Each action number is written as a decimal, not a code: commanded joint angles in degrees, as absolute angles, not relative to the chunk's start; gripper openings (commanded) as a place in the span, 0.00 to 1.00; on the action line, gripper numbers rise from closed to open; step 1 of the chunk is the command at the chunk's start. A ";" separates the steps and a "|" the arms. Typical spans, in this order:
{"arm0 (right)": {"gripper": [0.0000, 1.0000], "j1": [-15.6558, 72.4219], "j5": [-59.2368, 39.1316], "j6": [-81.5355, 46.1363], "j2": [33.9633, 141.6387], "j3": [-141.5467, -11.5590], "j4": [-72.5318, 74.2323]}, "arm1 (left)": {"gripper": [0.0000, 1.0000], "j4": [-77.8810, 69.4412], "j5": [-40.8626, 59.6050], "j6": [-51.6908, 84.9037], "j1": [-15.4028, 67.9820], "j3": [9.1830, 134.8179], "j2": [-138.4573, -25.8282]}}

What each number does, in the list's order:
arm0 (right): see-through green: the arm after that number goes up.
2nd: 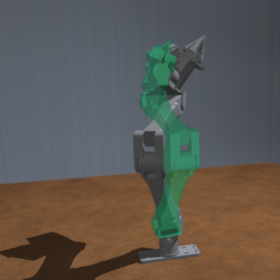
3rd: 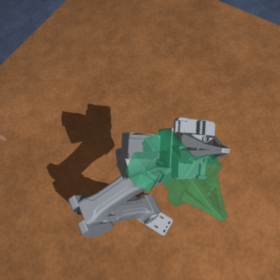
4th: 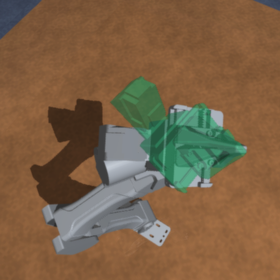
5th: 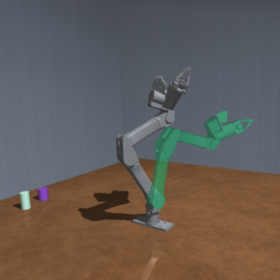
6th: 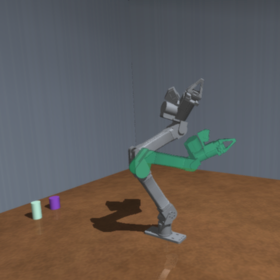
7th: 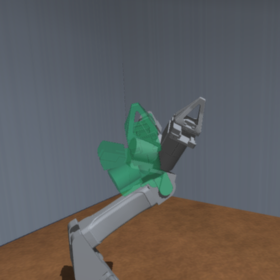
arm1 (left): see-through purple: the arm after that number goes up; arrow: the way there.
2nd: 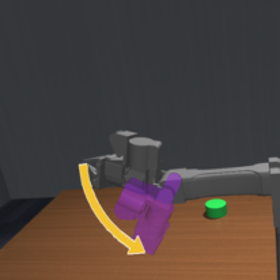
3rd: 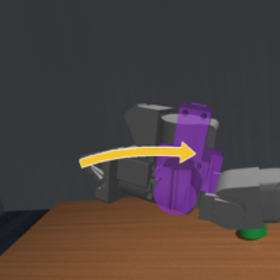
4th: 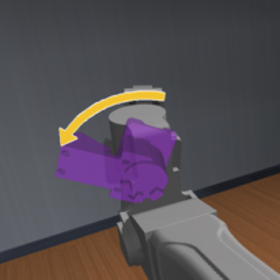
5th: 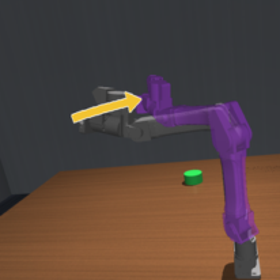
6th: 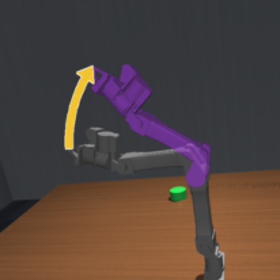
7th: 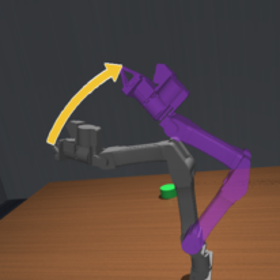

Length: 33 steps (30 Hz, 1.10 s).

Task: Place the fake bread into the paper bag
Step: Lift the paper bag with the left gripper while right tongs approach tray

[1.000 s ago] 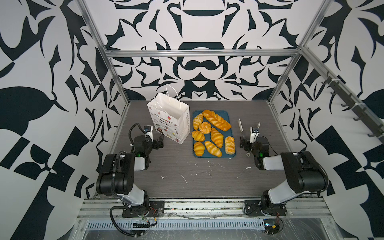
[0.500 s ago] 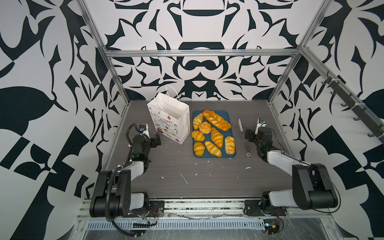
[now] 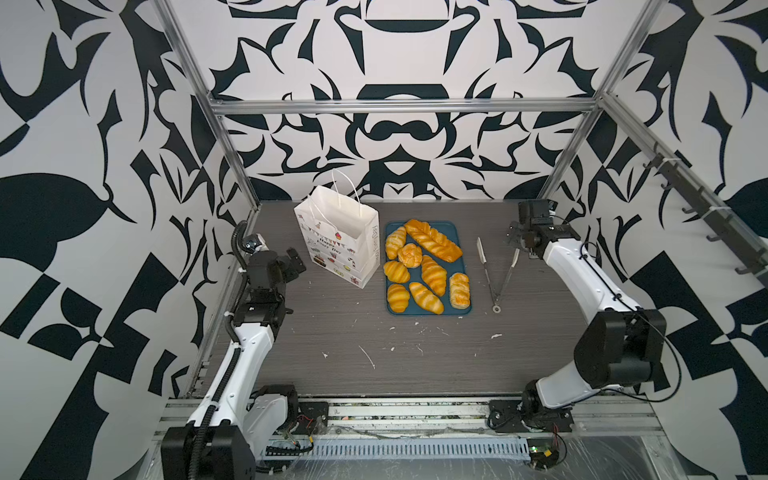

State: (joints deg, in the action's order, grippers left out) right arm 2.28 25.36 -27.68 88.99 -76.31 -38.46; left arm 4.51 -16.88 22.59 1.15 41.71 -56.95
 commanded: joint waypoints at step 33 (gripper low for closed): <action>0.96 1.11 -2.47 -18.64 105.21 -77.75 -52.72 | 1.00 42.30 11.81 31.31 1.41 91.27 -72.16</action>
State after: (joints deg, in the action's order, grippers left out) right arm 1.74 -2.42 -19.25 105.73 -76.53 -52.53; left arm 38.87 9.04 30.65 1.26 89.67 -72.07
